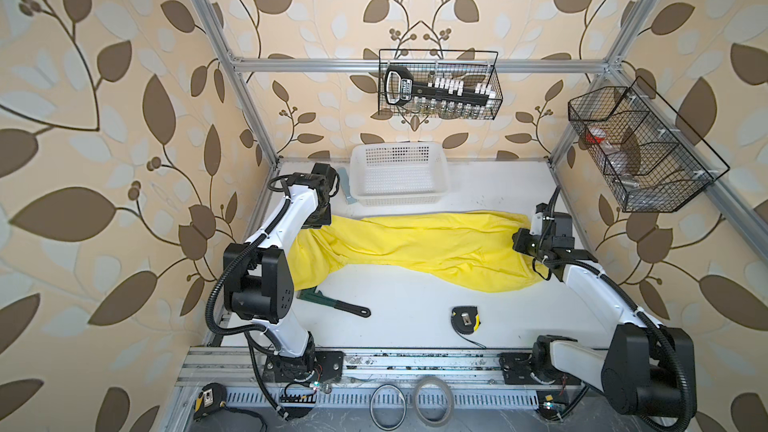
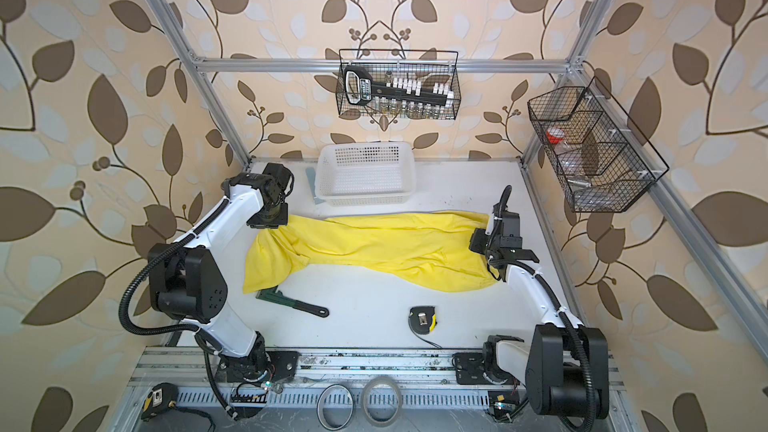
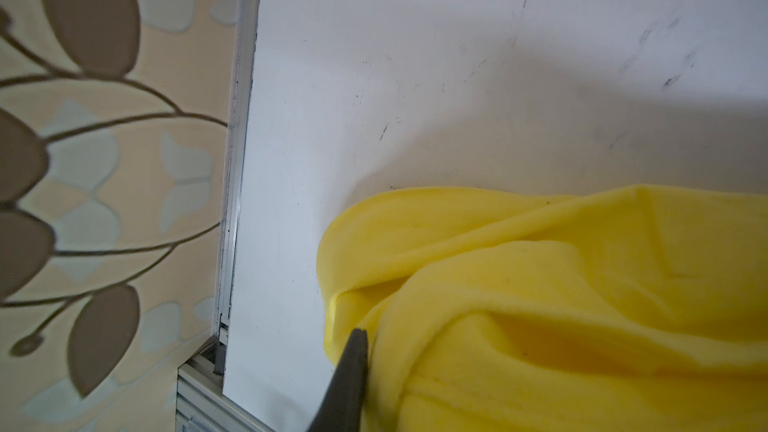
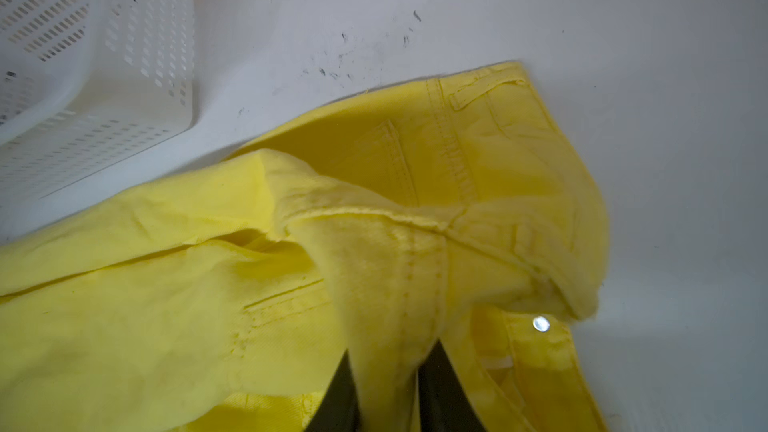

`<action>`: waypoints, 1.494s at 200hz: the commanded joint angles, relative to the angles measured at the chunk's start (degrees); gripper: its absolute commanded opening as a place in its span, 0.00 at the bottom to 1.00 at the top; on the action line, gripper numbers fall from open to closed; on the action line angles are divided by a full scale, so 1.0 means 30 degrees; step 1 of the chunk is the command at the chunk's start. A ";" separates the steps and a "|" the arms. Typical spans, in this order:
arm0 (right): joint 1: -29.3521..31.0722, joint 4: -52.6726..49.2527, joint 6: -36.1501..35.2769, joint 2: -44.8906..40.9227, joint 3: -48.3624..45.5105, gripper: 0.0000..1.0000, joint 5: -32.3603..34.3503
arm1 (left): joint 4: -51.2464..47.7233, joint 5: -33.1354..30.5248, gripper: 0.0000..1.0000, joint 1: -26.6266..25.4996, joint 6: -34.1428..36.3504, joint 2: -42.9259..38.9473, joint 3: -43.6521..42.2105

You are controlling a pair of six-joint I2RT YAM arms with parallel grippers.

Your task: Fold and stack the trousers

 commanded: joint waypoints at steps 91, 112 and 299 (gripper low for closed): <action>-0.2002 -0.4075 0.3719 -0.5173 -0.0257 0.98 0.1778 | 0.0177 0.4586 0.77 0.0250 -0.0146 -0.4174 -0.0703; -0.1862 -0.5780 0.5242 -0.5617 -0.0240 0.98 0.1419 | 0.0448 0.6342 0.82 0.0120 -0.0197 -0.6000 -0.1805; -0.1205 -0.6555 1.2075 -0.4927 -0.4437 0.51 0.3150 | 1.0755 0.7973 0.89 -0.4327 -1.4172 -0.8334 -1.2178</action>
